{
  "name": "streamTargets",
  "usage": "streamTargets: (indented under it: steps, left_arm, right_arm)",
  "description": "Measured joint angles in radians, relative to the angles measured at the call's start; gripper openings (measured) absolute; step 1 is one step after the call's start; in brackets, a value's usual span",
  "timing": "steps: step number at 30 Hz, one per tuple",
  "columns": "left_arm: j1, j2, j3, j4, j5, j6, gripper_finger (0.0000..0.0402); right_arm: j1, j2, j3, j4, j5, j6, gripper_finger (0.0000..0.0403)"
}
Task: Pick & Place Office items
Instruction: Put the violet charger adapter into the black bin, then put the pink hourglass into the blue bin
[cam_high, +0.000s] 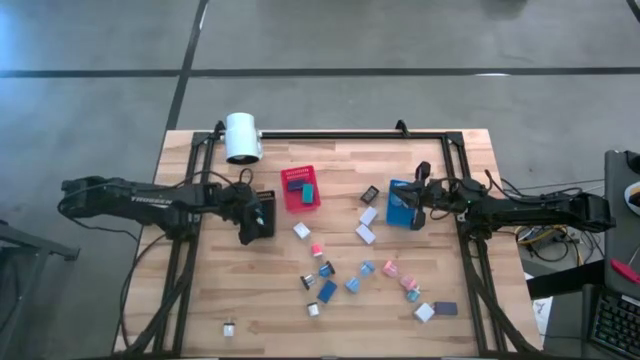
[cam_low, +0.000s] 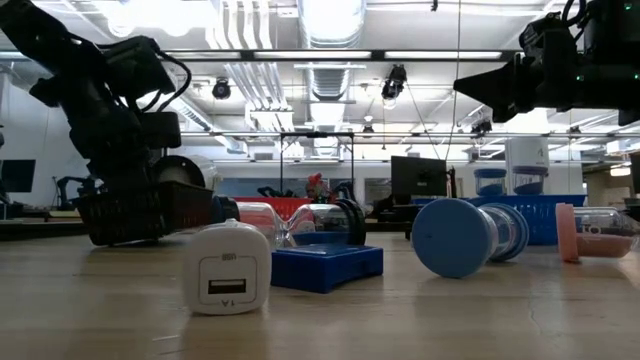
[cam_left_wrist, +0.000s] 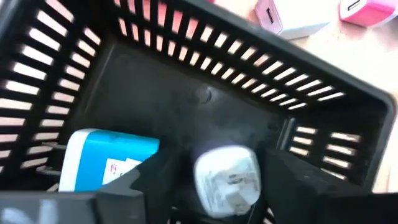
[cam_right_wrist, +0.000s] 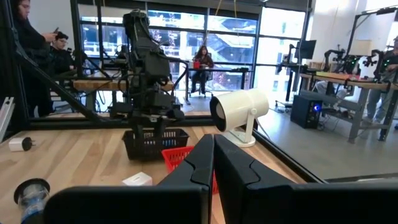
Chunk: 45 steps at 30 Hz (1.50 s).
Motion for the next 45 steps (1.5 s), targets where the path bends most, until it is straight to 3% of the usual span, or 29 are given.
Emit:
streamTargets:
  steps: [12, 18, 22, 27, 31, 33, 40, 45]
  left_arm:
    - [0.0, -0.044, 0.124, -0.032, 0.016, 0.113, 0.0236]
    - [0.0, -0.229, 0.157, 0.074, 0.181, 0.319, 0.0215]
    - [0.013, -0.38, 0.142, 0.114, 0.186, 0.436, 0.0166]
    - [0.017, -0.512, 0.089, 0.212, 0.185, 0.453, 0.0074]
    - [0.017, -0.564, 0.015, 0.401, 0.185, 0.38, 0.0009]
    - [0.017, -0.575, -0.02, 0.487, 0.184, 0.347, 0.0009]
    - [0.032, -0.606, -0.185, 0.576, 0.07, 0.36, 0.0004]
    - [0.048, -0.624, -0.27, 0.619, 0.053, 0.358, 0.0003]
  right_arm:
    - [0.0, 0.0, 0.0, 0.0, 0.0, 0.011, 0.0008]
    - [0.001, 0.0, 0.0, -0.001, 0.0, 0.016, 0.0008]
    - [0.001, 0.0, 0.0, -0.002, -0.006, 0.019, 0.0008]
    - [0.001, 0.0, 0.0, -0.002, -0.007, 0.019, 0.0008]
    - [0.0, 0.0, 0.0, -0.001, -0.008, 0.019, 0.0009]
    - [0.0, 0.0, 0.0, -0.001, -0.008, 0.018, 0.0008]
    - [0.0, 0.0, 0.0, 0.0, -0.01, 0.018, 0.0008]
    - [0.001, 0.0, 0.0, 0.0, -0.013, 0.018, 0.0009]
